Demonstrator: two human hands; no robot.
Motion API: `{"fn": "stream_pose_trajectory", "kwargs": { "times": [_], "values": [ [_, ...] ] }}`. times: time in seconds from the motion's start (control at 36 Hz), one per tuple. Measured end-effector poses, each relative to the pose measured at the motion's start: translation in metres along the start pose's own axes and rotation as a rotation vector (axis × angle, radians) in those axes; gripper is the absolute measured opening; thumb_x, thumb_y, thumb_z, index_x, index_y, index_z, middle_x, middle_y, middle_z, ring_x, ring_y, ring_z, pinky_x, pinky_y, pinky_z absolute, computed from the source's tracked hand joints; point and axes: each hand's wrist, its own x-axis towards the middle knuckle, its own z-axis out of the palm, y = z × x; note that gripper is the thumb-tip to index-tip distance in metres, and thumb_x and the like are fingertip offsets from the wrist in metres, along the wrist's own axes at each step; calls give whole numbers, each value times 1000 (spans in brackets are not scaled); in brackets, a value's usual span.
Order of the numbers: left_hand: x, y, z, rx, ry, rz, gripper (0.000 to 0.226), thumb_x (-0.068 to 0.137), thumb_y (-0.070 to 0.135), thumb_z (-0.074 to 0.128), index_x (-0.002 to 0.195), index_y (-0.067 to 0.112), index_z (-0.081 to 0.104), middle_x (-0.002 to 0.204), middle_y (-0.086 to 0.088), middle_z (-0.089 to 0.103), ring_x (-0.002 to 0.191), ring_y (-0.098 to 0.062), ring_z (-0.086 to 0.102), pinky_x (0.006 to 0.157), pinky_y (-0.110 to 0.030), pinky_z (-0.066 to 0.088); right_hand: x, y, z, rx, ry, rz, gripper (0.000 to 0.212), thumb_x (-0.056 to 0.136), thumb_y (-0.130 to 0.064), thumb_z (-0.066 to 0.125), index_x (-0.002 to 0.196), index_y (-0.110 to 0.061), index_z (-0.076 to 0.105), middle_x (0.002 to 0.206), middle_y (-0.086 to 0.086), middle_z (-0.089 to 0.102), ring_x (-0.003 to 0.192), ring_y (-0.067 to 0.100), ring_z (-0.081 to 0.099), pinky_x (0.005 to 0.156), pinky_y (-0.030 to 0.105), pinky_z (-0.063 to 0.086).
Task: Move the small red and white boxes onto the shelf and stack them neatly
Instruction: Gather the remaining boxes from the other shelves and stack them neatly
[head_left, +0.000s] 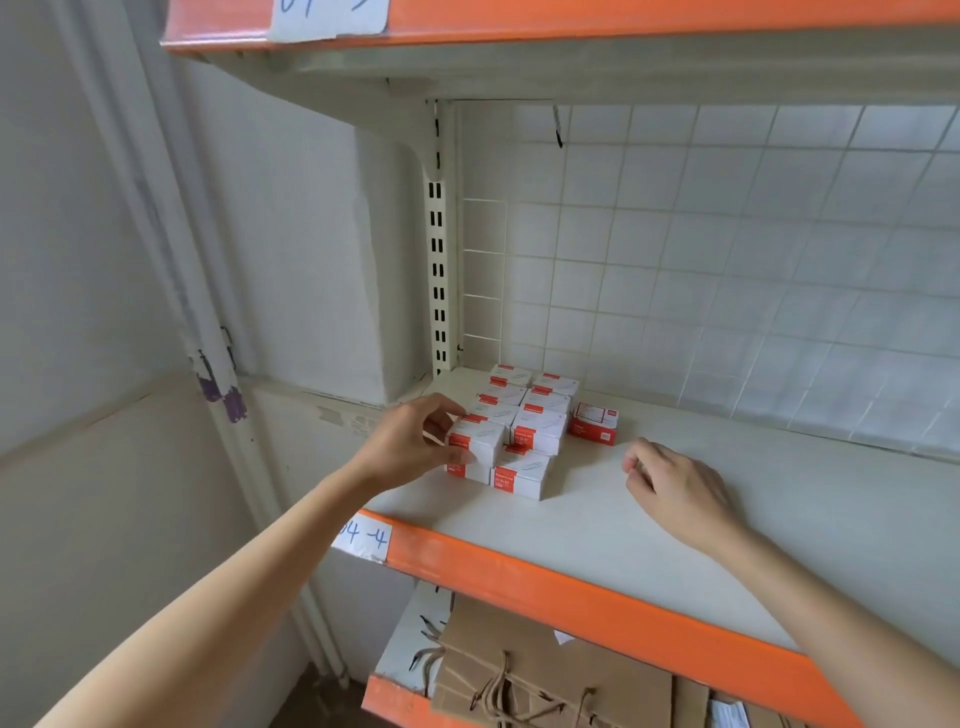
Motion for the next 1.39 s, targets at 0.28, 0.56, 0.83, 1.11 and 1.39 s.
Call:
{"fn": "stream_pose_trajectory", "kwargs": {
  "times": [0.28,0.56,0.83,1.11,1.39],
  "values": [
    [-14,33,3,566,119,212,44,76,34,75,111,15,55,107,-2,49,91,-22,52,76,-31,44,1,-2,-5,-15,-89,-6,17,95,-23,39,107,-16,48,115,-1,59,100,27,57,75,32,42],
    [-25,103,56,595,9,316,24,86,35,62,102,17,61,100,1,55,88,-21,57,66,-29,43,-22,27,-55,146,-327,-109,35,88,-20,54,122,-12,51,102,-2,48,89,10,47,91,25,41],
    [-35,201,161,554,-148,452,24,89,41,56,103,21,60,97,6,59,84,-17,58,65,-27,43,-115,116,-125,155,-265,-48,33,91,-23,52,123,-14,51,115,1,52,92,8,46,90,24,40],
    [-60,314,291,427,-297,488,24,91,37,54,105,20,61,101,3,61,93,-17,59,79,-30,48,-241,224,-173,101,-207,147,29,89,-20,54,117,-10,55,100,-2,49,87,11,48,86,25,41],
    [-81,432,412,374,-466,723,27,92,37,52,110,20,61,108,-2,59,100,-20,57,79,-26,42,-337,325,-218,15,-18,395,24,90,-23,53,111,-11,57,110,3,58,109,19,49,94,34,41]
  ]
}}
